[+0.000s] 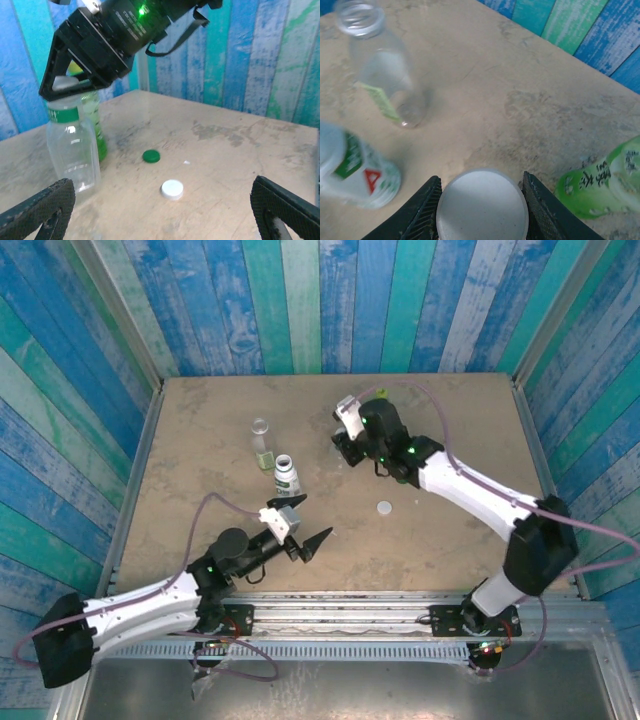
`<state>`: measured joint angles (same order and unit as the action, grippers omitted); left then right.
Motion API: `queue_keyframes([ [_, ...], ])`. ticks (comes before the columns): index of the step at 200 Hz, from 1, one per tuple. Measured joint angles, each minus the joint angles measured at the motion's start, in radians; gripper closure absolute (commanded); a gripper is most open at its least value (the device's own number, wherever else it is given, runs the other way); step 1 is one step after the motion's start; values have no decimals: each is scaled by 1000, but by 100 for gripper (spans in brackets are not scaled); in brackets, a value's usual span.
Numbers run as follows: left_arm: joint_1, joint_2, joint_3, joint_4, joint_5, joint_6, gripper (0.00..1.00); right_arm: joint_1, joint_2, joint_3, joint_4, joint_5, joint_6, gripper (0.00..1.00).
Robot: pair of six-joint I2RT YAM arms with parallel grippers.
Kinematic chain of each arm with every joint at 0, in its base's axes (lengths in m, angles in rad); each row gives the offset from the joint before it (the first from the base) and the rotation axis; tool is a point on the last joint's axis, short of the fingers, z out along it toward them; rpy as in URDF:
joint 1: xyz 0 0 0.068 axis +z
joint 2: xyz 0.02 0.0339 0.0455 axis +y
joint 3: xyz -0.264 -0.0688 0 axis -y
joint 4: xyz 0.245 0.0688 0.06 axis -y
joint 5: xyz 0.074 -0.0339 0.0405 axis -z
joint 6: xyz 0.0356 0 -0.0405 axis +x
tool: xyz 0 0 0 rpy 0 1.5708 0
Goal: Screw on the bottle caps
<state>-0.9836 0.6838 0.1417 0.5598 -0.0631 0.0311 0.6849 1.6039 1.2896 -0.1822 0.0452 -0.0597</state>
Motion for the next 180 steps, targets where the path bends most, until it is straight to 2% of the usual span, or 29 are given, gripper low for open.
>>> queue_keyframes([
  [46,1,-75,-26,-90,-110,-37,6,-42,193,126,7,-8,5,75],
  [71,15,-92,-32,-116,-148,-66,6,-51,254,161,0,-17,4,69],
  [139,131,-84,-42,-150,-202,-169,6,-56,274,188,-19,-24,-10,32],
  [180,179,-52,-42,-153,-216,-217,6,-46,195,186,-53,-48,-38,19],
])
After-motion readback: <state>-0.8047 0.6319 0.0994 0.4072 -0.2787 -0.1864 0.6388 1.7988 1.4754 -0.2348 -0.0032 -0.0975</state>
